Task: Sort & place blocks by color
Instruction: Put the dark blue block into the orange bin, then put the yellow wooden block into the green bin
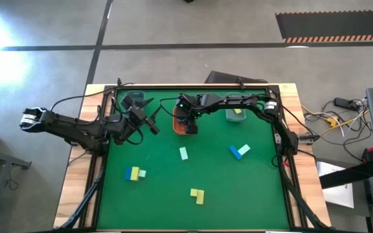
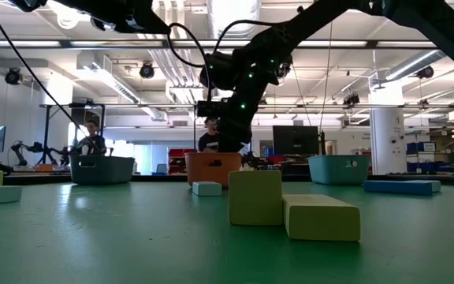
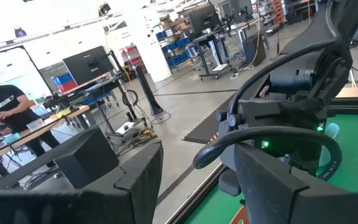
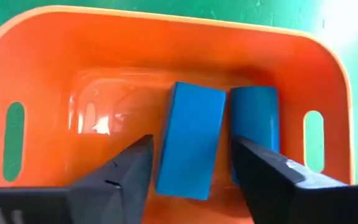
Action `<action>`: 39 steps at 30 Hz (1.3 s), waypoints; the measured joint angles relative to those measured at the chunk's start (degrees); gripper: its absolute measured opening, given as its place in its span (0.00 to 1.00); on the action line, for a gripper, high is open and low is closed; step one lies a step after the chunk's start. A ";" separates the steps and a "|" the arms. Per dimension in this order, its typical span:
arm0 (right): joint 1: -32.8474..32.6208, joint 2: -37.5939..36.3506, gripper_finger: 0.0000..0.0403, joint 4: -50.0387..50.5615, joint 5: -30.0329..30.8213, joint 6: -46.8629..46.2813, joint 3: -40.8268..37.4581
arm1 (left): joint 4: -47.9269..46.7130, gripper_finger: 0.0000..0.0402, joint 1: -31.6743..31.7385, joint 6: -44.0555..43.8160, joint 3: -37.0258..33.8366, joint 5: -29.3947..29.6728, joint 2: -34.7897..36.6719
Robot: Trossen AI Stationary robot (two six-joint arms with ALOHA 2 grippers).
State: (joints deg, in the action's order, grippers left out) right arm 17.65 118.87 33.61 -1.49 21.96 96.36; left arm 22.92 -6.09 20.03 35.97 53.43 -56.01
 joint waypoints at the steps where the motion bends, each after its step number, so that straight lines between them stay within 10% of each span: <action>1: 0.00 -0.06 0.54 0.06 0.02 -0.09 0.00 | 0.00 0.45 0.00 0.00 0.00 0.00 0.00; 22: -5.35 -18.25 0.51 8.69 -0.44 -13.59 -9.31 | -0.02 0.45 -0.02 -1.70 -0.45 -0.03 -1.22; 39: -16.70 -41.79 0.49 -39.65 0.00 -21.30 -49.63 | 0.07 0.45 -0.04 -18.78 -1.67 -5.11 -9.76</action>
State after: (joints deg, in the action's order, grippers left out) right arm 0.95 77.08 -6.04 -1.50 0.66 46.73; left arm 22.99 -6.13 1.25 34.30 48.32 -65.77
